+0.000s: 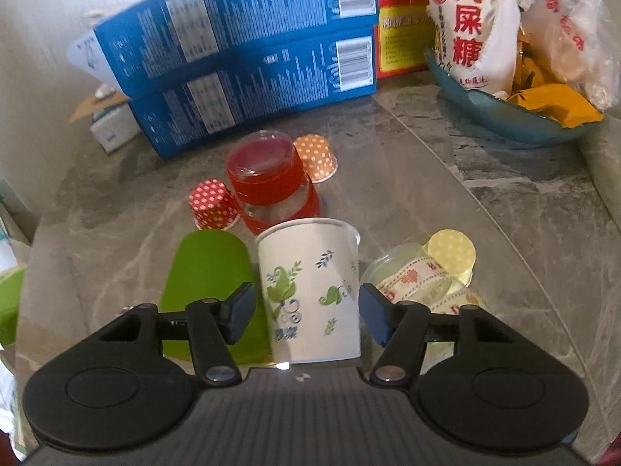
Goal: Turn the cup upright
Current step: 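Reach the right gripper to the white leaf-print paper cup and grasp it, then lift the white paper cup with the right gripper and rotate it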
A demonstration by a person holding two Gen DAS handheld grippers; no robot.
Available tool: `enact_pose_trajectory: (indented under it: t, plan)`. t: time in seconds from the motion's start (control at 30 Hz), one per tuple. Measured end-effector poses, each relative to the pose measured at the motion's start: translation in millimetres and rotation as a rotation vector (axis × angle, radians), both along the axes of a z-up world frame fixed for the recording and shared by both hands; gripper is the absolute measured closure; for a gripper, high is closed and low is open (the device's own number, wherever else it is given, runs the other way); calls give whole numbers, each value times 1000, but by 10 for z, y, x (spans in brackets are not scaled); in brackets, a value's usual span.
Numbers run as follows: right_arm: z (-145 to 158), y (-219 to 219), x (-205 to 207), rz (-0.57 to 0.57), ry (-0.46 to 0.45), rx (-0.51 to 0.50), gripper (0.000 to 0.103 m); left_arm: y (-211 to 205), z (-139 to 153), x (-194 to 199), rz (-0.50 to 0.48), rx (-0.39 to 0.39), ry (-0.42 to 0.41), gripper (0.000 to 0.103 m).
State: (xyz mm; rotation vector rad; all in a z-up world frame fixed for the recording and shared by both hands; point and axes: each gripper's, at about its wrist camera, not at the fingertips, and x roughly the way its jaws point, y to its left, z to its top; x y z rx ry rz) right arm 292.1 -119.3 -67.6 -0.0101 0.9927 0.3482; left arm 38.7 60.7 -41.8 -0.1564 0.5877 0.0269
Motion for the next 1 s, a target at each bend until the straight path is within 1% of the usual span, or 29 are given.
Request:
enact_pose_trajectory:
  t: [0.1, 0.23, 0.43, 0.6, 0.7, 0.83, 0.9, 1.0]
  plan:
    - [-37, 54, 110, 15, 43, -26, 42, 27, -13, -35, 0, -4, -2, 0]
    - [-84, 112, 189, 29, 71, -43, 40, 59, -19, -95, 9, -4, -4, 0]
    - [-104, 183, 195, 49, 74, -76, 41, 112, 16, -194, 26, -8, -13, 0]
    - [-15, 120, 136, 11, 54, -66, 42, 111, 58, -294, 32, -10, -22, 0]
    - [137, 17, -11, -4, 34, -15, 42, 131, 80, -370, 32, -22, -32, 0]
    - [341, -67, -469, 4, -1, 48, 42, 179, 66, -504, 46, -50, -33, 0]
    - [346, -122, -691, -4, 10, 84, 42, 236, 62, -606, 54, -89, -49, 0]
    - [239, -201, -1003, -14, 44, 141, 42, 288, 61, -737, 61, -131, -50, 0]
